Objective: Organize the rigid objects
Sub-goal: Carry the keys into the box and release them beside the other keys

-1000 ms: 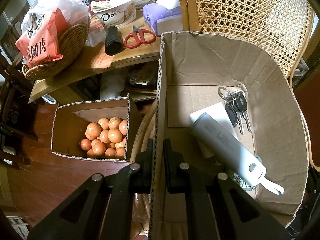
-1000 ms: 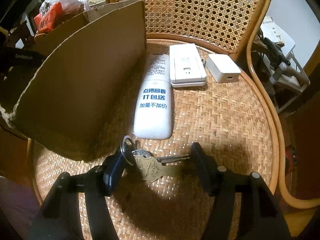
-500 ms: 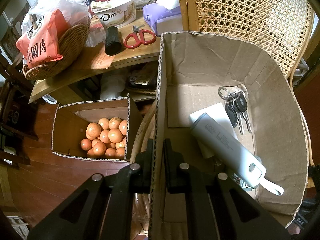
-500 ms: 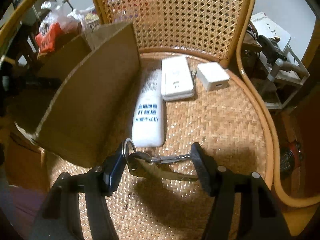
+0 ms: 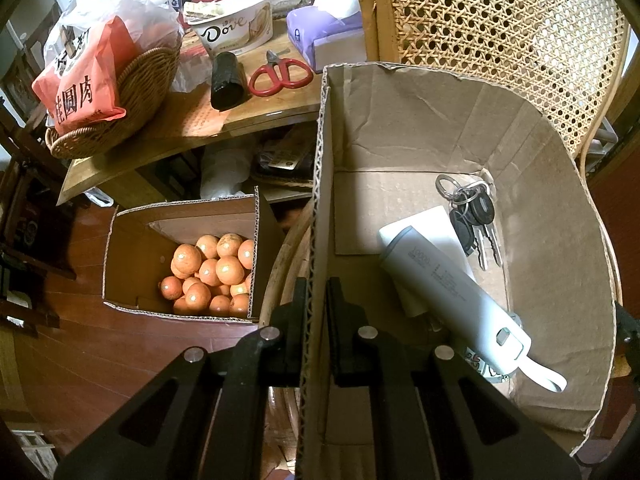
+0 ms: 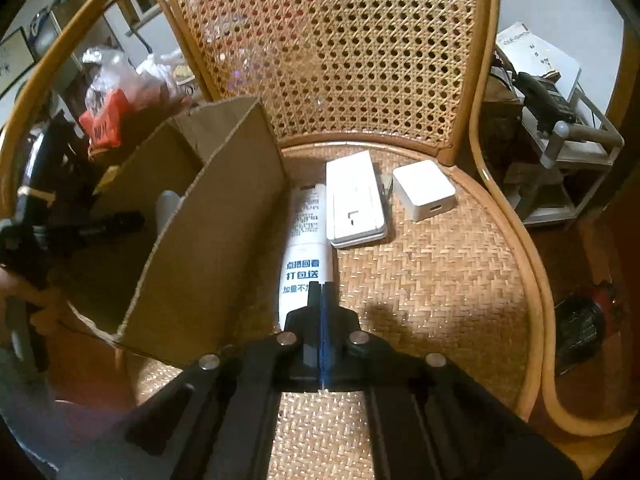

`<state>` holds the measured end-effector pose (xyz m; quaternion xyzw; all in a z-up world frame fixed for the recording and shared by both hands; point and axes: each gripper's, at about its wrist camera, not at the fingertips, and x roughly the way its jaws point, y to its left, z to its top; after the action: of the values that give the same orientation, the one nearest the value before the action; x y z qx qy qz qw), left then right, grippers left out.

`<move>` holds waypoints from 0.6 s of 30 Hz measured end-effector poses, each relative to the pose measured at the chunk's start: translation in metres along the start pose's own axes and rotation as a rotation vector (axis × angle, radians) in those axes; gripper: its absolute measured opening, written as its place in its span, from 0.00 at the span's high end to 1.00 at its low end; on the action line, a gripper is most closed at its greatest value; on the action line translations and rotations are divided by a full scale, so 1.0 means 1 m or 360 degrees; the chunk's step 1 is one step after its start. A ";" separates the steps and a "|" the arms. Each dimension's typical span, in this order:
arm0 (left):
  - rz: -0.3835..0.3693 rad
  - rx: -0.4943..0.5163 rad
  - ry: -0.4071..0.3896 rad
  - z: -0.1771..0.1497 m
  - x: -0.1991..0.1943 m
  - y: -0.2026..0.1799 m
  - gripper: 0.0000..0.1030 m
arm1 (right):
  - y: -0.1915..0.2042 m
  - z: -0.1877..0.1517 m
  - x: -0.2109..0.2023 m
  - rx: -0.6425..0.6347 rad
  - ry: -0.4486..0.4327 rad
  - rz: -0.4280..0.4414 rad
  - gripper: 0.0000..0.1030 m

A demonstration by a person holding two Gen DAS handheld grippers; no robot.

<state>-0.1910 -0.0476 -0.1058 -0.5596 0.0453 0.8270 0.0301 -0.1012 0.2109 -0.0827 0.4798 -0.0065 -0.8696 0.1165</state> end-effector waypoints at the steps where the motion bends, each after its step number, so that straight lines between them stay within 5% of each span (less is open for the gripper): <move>1: 0.0002 0.0002 0.0000 0.000 0.000 0.000 0.92 | 0.001 -0.001 0.000 -0.0001 0.0000 0.0010 0.99; 7: -0.0004 -0.0002 0.0002 0.001 -0.001 -0.001 0.92 | 0.018 -0.005 0.008 -0.0070 0.0083 0.0163 0.85; 9: -0.0005 0.0001 0.0003 0.001 -0.001 -0.001 0.92 | 0.030 -0.008 0.011 -0.0182 0.0125 0.0200 0.64; 11: -0.0006 0.0003 0.0005 0.001 -0.001 0.000 0.92 | 0.041 -0.013 0.011 -0.0300 0.0158 0.0225 0.54; 18: -0.0008 0.0004 0.0006 0.001 0.000 -0.001 0.92 | 0.066 -0.034 0.005 -0.0707 0.0189 0.0153 0.54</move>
<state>-0.1920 -0.0469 -0.1056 -0.5611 0.0450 0.8259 0.0329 -0.0624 0.1489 -0.0973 0.4918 0.1691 -0.8134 0.2607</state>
